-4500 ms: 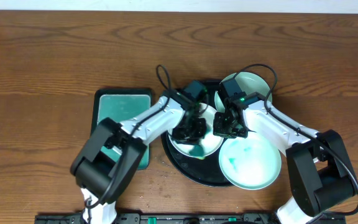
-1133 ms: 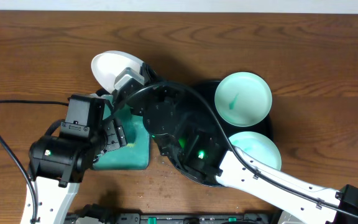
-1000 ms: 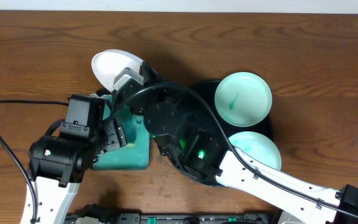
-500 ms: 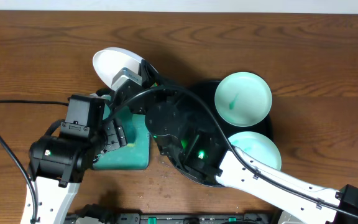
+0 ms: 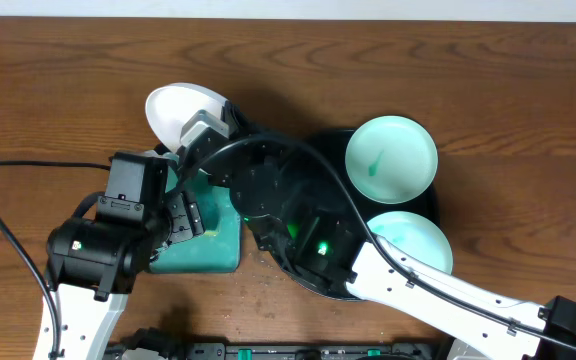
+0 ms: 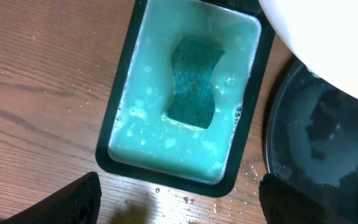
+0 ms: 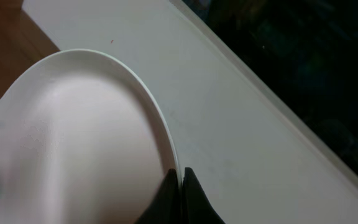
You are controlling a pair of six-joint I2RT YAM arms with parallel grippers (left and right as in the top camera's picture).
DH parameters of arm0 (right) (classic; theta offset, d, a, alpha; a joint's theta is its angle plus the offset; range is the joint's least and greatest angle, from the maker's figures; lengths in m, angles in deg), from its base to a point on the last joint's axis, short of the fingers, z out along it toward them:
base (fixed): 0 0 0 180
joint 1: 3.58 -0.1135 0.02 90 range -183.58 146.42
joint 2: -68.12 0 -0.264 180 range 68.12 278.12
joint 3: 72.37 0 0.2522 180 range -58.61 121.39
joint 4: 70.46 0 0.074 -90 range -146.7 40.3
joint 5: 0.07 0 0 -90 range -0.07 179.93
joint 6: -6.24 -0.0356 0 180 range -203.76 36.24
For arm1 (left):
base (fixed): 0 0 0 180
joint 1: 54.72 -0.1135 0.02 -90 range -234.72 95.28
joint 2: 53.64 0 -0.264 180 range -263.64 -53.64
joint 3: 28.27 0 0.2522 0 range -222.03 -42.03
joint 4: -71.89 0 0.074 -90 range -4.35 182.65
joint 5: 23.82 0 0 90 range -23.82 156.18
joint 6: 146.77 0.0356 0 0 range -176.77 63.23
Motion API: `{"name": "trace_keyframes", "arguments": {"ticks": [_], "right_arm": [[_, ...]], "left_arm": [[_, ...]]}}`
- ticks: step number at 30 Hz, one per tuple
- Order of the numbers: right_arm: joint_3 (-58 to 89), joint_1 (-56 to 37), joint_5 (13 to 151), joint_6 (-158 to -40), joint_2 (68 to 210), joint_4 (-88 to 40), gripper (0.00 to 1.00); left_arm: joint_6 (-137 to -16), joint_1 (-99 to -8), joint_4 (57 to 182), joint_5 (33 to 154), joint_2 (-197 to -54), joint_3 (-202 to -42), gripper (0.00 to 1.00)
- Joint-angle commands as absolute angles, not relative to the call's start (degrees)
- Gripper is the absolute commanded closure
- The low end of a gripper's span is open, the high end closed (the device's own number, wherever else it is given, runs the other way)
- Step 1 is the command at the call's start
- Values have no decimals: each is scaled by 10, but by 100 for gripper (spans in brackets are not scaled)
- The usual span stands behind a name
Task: Clean dirty plates on tray and stack at the side
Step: 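Carry the white plate right and set it down beside the tray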
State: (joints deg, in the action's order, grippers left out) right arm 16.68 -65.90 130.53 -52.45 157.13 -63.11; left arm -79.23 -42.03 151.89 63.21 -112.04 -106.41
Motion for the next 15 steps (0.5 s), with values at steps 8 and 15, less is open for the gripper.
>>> {"name": "trace_keyframes", "arguments": {"ticks": [8,15], "right_arm": [[173,-612,1376,-813,1573,-538,99],[173,-522,1003,-1057,1568,-373,99]], "left_arm": [[-791,-423,1522,629,-1121,-1077,18],[-791,-423,1522,629,-1121,-1077,18]]}}
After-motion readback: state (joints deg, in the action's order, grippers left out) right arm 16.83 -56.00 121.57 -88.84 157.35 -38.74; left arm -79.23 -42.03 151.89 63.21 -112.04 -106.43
